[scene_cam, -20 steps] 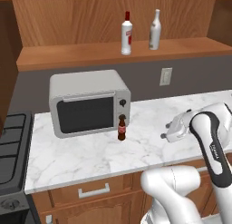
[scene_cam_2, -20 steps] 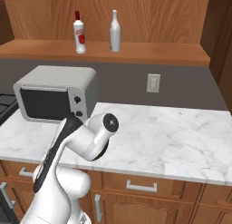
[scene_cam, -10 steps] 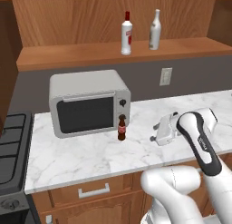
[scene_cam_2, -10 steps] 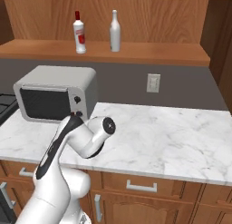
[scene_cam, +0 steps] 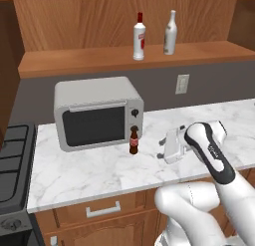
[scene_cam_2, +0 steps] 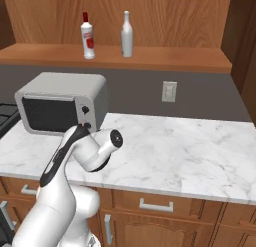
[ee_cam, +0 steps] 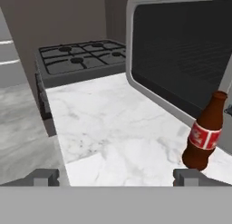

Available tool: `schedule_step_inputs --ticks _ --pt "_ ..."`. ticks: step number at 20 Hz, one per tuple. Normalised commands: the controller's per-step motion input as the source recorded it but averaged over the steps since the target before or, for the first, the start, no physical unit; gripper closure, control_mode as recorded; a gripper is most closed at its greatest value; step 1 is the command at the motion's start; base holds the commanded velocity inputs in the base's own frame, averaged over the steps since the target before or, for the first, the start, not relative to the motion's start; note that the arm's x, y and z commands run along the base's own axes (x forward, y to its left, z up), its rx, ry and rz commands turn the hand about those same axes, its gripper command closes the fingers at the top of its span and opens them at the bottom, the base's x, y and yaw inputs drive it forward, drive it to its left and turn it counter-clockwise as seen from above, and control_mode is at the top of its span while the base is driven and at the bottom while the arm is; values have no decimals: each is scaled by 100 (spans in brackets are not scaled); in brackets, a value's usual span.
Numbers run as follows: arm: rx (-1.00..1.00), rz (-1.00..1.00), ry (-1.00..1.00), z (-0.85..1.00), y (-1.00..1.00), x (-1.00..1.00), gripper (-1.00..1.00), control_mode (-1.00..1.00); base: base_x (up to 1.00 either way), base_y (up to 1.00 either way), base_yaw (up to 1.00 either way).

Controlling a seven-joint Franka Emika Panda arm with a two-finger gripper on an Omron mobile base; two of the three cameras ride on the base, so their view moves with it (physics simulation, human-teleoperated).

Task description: Sort all alcoholic drinks to one cabinet, and non-alcoholic drinks to the other.

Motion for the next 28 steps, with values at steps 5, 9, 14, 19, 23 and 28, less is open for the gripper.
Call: schedule_step_inputs --ticks 5,9,14,19,23,28 --pt "4 1 0 -1 8 27 -100 -100 0 0 0" --pt "3 0 0 -1 24 30 -100 -100 0 0 0" --pt "3 0 0 -4 22 20 -100 -100 0 0 0" --pt "3 0 0 0 4 12 -100 -100 0 0 0" --pt "3 0 0 -1 3 20 -100 -100 0 0 0" --pt "1 0 0 -4 11 24 -100 -100 0 0 0"
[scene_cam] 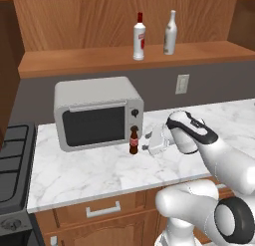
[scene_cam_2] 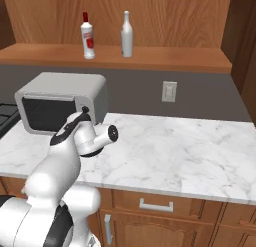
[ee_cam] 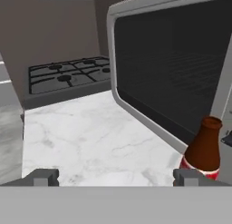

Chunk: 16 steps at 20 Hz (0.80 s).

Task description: Sort all alcoholic drinks to one cabinet, and non-alcoholic drinks to the other.

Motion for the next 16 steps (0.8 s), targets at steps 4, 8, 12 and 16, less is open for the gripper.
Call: schedule_step_inputs --ticks 4,8,12,16 --pt "2 0 0 -9 2 17 -100 -100 0 0 0" --pt "3 0 0 -11 0 14 -100 -100 0 0 0" --pt "2 0 0 -8 0 18 -100 -100 0 0 0" --pt "1 0 0 -6 0 21 -100 -100 0 0 0"
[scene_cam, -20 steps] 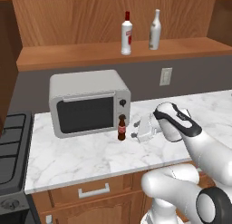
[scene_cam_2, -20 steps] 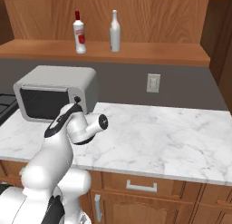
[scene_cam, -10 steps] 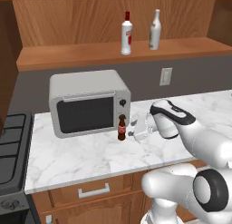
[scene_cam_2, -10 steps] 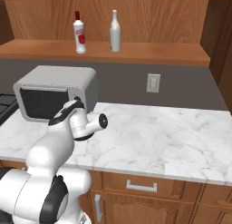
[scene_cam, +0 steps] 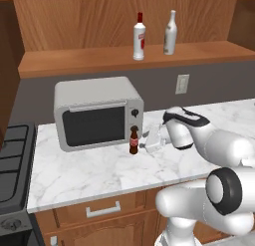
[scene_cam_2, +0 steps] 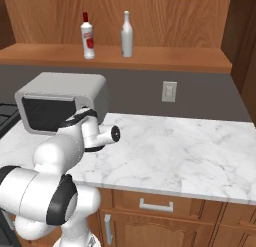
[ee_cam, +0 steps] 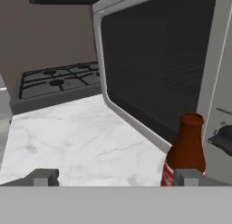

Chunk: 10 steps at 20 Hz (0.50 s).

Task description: Sort all alcoholic drinks to one cabinet, and non-alcoholic drinks to the other.

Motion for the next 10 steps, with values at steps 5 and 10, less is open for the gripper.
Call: schedule_step_inputs --ticks 5,10 --pt "1 0 0 -7 0 16 -100 -100 0 0 0" --pt "0 0 0 -9 0 12 -100 -100 0 0 0"
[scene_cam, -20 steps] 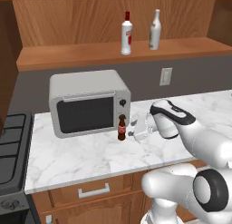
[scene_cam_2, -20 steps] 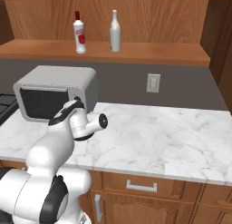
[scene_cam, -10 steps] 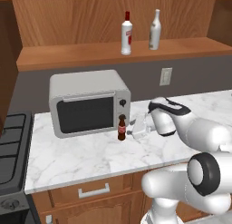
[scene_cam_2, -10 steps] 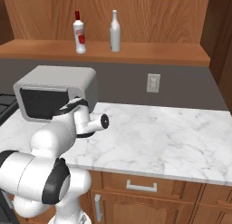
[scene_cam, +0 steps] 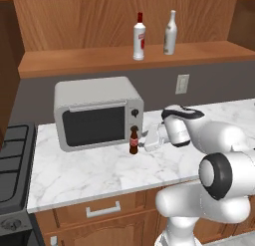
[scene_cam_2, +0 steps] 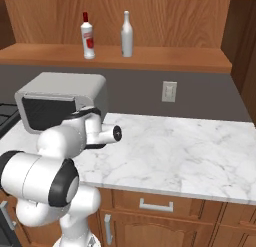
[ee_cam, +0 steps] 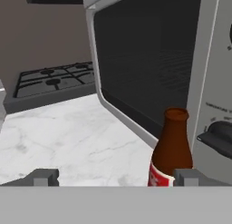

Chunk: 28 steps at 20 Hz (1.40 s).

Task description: Sort all alcoholic drinks to one cabinet, and non-alcoholic drinks to the other.

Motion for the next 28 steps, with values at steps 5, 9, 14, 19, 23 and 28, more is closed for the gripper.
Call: schedule_step_inputs --ticks 5,9,14,19,23,28 --pt "0 0 0 -8 3 13 -100 -100 0 0 0" --pt "0 0 0 -7 8 14 -100 -100 0 0 0" --pt "0 0 0 -6 8 10 -100 -100 0 0 0" --pt "0 0 0 -7 9 18 -100 -100 0 0 0" --pt "0 0 0 -6 4 19 -100 -100 0 0 0" --pt "0 0 0 -9 1 18 -100 -100 0 0 0"
